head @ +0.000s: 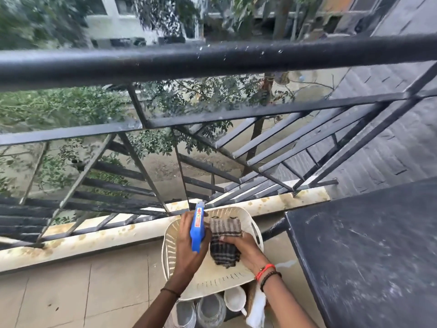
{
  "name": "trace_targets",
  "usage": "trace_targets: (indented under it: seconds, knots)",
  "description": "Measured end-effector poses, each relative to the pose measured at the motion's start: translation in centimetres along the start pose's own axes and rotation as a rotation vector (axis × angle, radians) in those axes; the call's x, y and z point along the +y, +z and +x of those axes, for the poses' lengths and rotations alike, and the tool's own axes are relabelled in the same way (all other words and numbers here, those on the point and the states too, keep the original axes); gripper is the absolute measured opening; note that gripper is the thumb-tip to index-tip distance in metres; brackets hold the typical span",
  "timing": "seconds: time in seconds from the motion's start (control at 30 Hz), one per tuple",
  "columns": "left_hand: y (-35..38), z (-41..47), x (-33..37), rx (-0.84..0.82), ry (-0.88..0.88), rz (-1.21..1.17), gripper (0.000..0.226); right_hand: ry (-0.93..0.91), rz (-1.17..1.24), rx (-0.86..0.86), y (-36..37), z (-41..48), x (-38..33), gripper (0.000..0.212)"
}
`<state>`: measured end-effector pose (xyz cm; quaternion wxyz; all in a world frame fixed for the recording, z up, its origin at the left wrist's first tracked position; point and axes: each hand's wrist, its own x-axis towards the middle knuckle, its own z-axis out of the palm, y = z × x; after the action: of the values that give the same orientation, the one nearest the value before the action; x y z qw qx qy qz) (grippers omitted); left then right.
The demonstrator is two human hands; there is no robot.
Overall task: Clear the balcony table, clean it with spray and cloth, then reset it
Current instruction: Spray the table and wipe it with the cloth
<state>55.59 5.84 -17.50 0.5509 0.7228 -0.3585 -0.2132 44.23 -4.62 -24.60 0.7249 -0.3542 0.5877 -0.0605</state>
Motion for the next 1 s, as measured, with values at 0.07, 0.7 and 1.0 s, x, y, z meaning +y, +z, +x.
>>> trace_targets:
  seconds: [0.07,0.7,1.0]
  knots:
    - [-0.1,0.5,1.9,-0.017,0.063,0.014,0.031,-0.058,0.065,-0.004,-0.5,-2.6,-1.0,0.034]
    - [9.7,1.0,22.5,-0.393,0.184,-0.167,0.017,-0.323,0.706,0.124,-17.3,-24.3,-2.7,0.036]
    - [23.1,-3.5,28.4,-0.623,0.157,0.034,0.015,-0.368,0.967,0.289,-28.5,-31.4,4.2,0.018]
